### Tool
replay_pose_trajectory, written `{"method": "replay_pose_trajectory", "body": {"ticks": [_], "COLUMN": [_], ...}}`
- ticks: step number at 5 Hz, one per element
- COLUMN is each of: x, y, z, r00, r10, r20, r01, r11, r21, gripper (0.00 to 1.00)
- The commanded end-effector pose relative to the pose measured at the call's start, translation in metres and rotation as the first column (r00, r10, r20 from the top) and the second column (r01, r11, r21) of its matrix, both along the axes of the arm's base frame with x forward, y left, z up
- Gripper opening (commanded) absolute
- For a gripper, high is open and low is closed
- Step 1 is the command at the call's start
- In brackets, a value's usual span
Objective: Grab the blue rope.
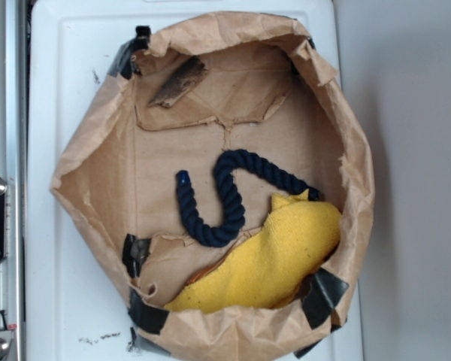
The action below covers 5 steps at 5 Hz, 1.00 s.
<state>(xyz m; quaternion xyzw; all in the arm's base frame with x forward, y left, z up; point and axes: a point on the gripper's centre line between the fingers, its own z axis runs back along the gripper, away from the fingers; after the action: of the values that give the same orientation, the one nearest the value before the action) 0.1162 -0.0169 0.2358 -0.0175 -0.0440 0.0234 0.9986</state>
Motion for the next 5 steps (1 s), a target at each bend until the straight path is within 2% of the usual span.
{"method": "replay_pose_trajectory", "body": {"ticks": [1, 2, 3, 4, 5], "x": [0.002, 0.052, 0.083, 0.114, 0.126], "y": [0.0, 0.0, 0.004, 0.008, 0.024], "z": [0.004, -0.003, -0.018, -0.032, -0.052], "r00": [1.0, 1.0, 0.999, 0.988, 0.967], "r10": [-0.001, 0.009, -0.026, -0.126, -0.228], "r20": [0.014, 0.019, 0.028, 0.088, 0.113], "r01": [0.001, -0.009, 0.025, 0.119, 0.222], "r11": [1.0, 1.0, 0.999, 0.99, 0.973], "r21": [0.0, 0.007, 0.027, 0.081, 0.06], "gripper": [1.0, 1.0, 1.0, 1.0, 1.0]}}
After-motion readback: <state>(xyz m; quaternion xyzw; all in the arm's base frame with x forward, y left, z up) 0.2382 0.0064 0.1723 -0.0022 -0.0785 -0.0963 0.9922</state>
